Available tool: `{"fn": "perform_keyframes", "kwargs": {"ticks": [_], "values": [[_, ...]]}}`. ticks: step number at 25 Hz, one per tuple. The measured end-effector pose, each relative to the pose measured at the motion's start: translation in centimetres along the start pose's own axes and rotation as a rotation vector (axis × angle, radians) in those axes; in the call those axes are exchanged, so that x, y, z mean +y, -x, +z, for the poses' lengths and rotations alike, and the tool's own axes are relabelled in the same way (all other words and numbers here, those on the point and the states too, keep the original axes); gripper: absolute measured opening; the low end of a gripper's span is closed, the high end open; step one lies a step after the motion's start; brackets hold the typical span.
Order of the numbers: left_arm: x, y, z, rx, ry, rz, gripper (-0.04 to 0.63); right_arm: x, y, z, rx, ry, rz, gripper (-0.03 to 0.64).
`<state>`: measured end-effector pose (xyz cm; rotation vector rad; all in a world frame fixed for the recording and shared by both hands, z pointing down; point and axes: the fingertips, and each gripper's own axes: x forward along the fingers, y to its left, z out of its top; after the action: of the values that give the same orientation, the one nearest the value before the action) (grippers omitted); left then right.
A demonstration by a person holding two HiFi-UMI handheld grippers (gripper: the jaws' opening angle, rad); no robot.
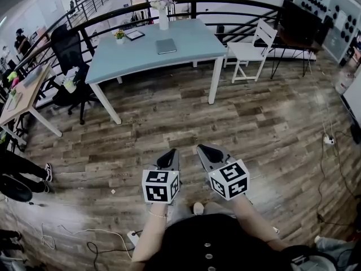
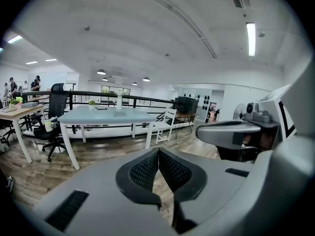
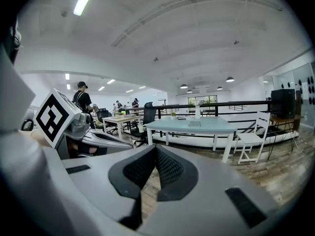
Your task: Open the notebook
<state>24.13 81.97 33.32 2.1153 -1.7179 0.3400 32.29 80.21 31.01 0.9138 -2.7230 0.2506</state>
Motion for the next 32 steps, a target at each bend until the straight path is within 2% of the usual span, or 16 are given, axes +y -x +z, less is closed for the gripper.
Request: {"fn": "perform_keyframes", "kwargs": {"ticks": [2, 6, 7, 13, 23, 25, 32], "values": [[0.0, -0.1, 0.2, -0.012, 0.002, 0.001, 0.02, -0.1, -0.1, 0.1, -0.015, -0.011, 0.008, 0.005], [-0.3, 0.4, 2.3, -0.17, 0.046, -0.044, 0.02, 0.0, -0.2, 0.7, -0.07, -0.043, 0.049, 0.006], [-0.4, 0.4, 2.5, -0.185, 0.05, -0.051, 0.02, -0.1, -0.2, 0.8, -0.075, -0.042, 0.055, 0.006], [-0.9, -1.4, 1.3, -0.096, 0.023, -0.007, 0.021, -1.5, -0.3, 0.3, -0.062, -0.041, 0.071, 0.006], [-1.6, -3.1, 0.9, -0.091, 0.05, 0.019, 0.026, -3.5, -0.6, -1.4, -0.035, -0.063, 0.089, 0.006], [-1.3, -3.5, 0.9, -0.088, 0.067, 0.026, 0.069, -3.8, -1.0, -1.6, -0.027, -0.069, 0.094, 0.006], [1.4, -6.3, 1.9, -0.081, 0.074, 0.035, 0.116, -5.1, -3.9, -1.7, -0.01, -0.078, 0.089, 0.006]]}}
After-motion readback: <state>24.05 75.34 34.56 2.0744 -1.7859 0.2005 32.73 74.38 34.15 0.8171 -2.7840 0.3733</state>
